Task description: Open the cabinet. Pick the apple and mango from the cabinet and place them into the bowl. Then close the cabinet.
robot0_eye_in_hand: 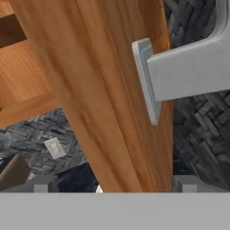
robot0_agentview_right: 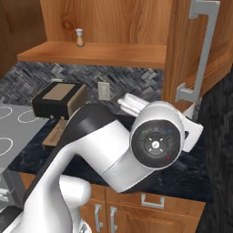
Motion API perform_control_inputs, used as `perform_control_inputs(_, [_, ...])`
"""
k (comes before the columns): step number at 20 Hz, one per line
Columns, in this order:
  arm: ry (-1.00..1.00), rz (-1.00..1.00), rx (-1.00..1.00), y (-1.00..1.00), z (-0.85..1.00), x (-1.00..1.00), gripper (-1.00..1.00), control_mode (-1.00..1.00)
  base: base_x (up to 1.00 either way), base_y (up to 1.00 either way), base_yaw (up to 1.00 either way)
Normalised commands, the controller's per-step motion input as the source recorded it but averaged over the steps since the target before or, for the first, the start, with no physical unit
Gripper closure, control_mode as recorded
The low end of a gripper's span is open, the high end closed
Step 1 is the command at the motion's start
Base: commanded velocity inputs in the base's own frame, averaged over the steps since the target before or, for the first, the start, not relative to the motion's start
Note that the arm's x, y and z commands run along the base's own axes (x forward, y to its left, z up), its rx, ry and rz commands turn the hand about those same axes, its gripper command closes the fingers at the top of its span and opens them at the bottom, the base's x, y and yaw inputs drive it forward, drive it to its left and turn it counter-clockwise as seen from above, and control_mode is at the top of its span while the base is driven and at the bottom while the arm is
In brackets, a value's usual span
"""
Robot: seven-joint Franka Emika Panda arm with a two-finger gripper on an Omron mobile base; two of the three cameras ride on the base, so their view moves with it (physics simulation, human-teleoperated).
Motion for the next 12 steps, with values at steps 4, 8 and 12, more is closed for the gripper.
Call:
perform_control_inputs(4, [0.01,0.23,0.00,0.27,0.00,0.04,-1.00,-1.00,0.00,0.00,0.00])
perform_control_inputs(8, [0.00,0.19,0.00,0.30,0.00,0.06,-1.00,-1.00,0.00,0.00,0.00])
perform_control_inputs(12, [0.00,0.11,0.00,0.38,0.00,0.12,-1.00,-1.00,0.00,0.00,0.00])
